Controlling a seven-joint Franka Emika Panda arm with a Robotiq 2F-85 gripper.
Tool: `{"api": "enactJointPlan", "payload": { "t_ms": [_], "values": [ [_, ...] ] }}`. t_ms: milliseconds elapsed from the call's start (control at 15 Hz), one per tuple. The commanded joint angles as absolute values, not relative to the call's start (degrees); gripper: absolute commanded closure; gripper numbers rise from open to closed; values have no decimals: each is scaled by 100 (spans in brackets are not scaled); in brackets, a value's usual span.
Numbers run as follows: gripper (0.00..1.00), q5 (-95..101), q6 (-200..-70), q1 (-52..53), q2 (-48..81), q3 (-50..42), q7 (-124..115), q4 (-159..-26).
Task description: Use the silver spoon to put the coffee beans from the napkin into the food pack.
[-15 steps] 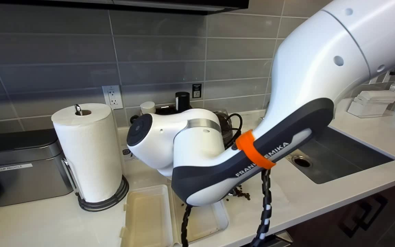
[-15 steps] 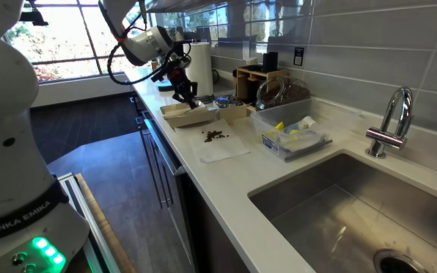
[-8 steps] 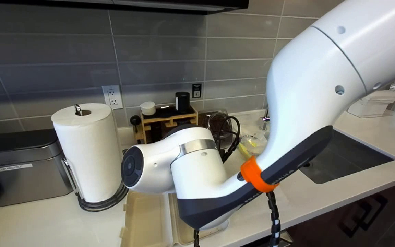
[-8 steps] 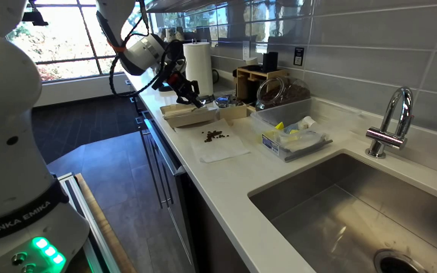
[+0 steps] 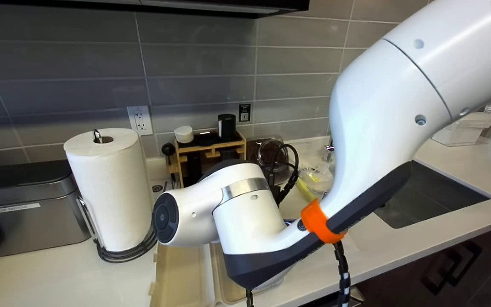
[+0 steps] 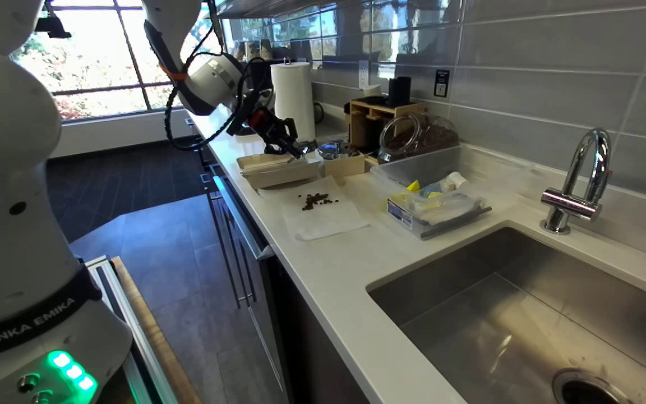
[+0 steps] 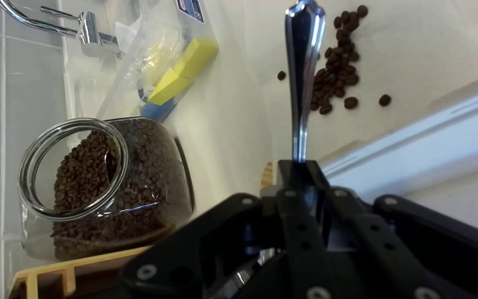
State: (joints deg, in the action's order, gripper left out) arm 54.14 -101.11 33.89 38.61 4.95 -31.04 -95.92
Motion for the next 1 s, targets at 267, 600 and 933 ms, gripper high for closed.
{"api": "enactJointPlan", "payload": {
  "t_ms": [267, 600, 933],
  "values": [
    [92, 5485, -10040, 3262, 3888, 663, -3130, -9554],
    [98, 5637, -9712, 3465, 3928, 645, -3366, -9453],
    [98, 5920, -8939, 3669, 3996, 651, -3859, -9351]
  ]
}}
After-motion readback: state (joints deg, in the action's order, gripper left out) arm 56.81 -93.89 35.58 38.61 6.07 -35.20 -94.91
